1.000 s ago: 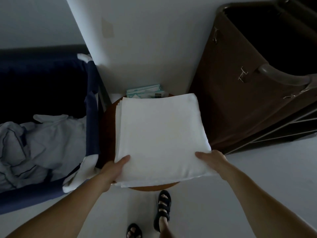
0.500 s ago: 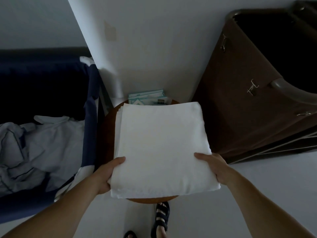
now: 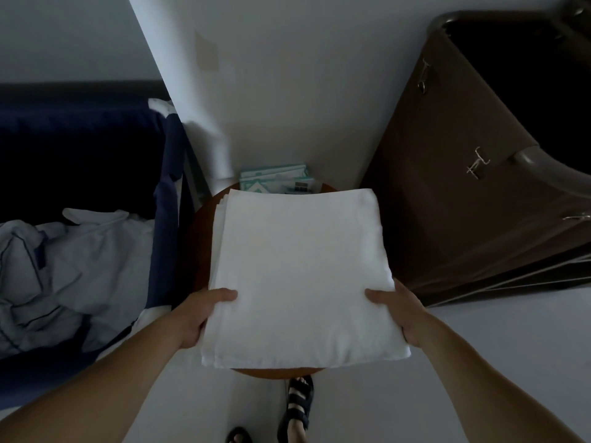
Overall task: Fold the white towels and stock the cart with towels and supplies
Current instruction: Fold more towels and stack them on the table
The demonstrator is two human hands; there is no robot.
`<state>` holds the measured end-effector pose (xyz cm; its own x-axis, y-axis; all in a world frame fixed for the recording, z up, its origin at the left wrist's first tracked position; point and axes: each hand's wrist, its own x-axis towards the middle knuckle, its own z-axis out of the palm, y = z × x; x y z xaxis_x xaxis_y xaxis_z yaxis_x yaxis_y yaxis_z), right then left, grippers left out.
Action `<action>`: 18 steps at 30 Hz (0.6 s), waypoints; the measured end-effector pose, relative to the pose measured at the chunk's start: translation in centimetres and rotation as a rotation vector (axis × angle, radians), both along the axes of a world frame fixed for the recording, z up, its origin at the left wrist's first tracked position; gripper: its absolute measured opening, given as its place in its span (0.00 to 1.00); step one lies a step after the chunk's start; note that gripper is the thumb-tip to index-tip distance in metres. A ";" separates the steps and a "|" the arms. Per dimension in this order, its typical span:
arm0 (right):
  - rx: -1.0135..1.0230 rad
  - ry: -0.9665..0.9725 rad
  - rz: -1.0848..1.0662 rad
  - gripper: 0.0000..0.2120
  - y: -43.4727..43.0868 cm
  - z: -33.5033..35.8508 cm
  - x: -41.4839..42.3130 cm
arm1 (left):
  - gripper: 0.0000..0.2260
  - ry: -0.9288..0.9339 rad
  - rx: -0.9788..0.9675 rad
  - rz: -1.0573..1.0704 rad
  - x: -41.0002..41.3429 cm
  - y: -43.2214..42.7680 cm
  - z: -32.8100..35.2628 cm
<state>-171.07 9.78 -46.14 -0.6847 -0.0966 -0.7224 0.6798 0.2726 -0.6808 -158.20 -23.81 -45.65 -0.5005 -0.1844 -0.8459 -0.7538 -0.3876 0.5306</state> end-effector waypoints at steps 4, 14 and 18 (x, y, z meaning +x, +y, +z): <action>0.056 0.238 0.026 0.17 -1.6 3.2 -1.0 | 0.19 0.147 -0.132 -0.041 -2.6 0.2 3.0; -0.082 0.489 -0.013 0.19 -3.6 10.8 -4.1 | 0.15 0.474 -0.326 0.076 -4.3 -2.3 9.2; 0.085 0.325 -0.062 0.21 -2.7 4.1 -2.4 | 0.16 0.215 -0.547 -0.003 -1.4 -1.8 1.9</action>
